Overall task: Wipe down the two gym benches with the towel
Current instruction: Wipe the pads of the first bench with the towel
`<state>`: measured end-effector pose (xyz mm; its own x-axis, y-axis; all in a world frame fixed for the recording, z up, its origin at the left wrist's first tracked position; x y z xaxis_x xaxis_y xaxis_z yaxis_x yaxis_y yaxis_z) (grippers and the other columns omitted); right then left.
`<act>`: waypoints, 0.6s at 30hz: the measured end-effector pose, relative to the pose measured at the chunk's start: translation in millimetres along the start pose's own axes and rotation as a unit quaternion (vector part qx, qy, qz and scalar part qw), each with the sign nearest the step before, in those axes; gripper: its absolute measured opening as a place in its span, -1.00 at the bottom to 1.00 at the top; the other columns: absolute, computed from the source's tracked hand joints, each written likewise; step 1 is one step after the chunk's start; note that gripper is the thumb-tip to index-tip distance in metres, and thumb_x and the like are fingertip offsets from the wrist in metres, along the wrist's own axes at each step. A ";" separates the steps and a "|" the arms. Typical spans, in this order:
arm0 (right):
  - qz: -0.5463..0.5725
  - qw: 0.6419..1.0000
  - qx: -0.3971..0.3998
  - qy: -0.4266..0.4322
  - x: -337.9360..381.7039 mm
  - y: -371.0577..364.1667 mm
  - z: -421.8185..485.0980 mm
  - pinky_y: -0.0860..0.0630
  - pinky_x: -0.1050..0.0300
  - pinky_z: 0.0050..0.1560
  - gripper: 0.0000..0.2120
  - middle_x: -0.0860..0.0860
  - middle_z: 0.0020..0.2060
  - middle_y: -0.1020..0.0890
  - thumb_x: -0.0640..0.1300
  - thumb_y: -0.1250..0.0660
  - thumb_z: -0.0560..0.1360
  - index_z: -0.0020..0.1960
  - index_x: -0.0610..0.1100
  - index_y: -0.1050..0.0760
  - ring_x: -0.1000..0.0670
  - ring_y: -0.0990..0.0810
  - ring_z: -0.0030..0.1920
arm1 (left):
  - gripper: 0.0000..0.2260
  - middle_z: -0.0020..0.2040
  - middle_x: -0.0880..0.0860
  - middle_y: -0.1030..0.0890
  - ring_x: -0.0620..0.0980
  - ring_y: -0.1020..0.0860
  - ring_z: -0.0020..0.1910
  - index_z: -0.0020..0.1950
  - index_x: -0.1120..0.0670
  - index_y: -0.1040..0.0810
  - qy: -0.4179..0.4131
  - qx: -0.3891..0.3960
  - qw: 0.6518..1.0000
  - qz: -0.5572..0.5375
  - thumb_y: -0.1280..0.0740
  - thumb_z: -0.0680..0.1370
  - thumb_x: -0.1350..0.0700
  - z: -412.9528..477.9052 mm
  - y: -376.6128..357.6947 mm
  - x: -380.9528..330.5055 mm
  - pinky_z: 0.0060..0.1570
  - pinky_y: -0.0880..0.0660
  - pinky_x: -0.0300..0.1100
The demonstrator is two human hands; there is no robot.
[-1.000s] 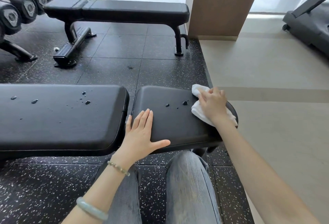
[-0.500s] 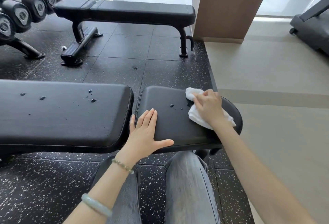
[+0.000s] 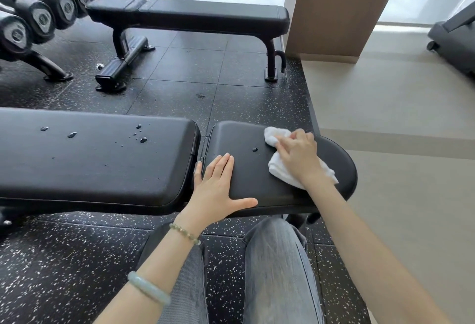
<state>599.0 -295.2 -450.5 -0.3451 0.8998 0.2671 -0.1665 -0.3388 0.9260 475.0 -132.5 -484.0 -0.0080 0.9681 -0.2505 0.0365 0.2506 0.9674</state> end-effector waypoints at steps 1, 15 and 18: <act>0.020 0.999 -0.036 0.027 8.2 5.3 -16.6 -0.39 -0.09 -0.07 -0.69 -0.22 -0.07 -0.51 0.00 -0.17 0.55 -0.05 -0.14 -0.62 -0.25 -0.42 -0.08 | 0.10 0.56 -0.05 0.08 -0.10 0.19 0.50 0.55 0.07 0.13 -0.001 -0.001 1.000 -0.002 0.13 0.18 -0.58 -0.2 0.3 -0.1 0.43 0.30 0.11; 0.038 0.998 -0.013 0.039 24.3 -3.4 -12.3 -0.35 -0.09 -0.04 -0.66 -0.21 -0.04 -0.50 0.05 -0.15 0.55 -0.04 -0.13 -0.63 -0.25 -0.41 -0.04 | 0.10 0.56 -0.06 0.07 -0.12 0.18 0.50 0.55 0.06 0.11 -0.001 -0.014 1.000 -0.013 0.10 0.18 -0.58 0.9 -0.2 2.2 0.44 0.28 0.10; 0.058 0.990 -0.065 0.113 37.5 6.3 -47.9 -0.43 -0.07 -0.21 -0.65 -0.18 -0.19 -0.52 0.04 -0.12 0.48 -0.17 -0.09 -0.63 -0.21 -0.46 -0.23 | 0.09 0.56 -0.06 0.07 -0.12 0.18 0.50 0.55 0.05 0.11 0.000 -0.019 1.000 -0.006 0.11 0.18 -0.57 0.5 -1.1 3.0 0.44 0.28 0.11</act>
<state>540.8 -276.8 -447.4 -0.5643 0.7734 0.2887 -0.2270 -0.4816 0.8465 475.5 -129.9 -485.8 -0.0075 0.9652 -0.2613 -0.0014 0.2613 0.9653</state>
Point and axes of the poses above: each hand's wrist, its own z-axis towards the middle knuckle, its own y-axis out of the back of the hand, x = y × z, the point moved 9 cm from there along z, towards the middle knuckle
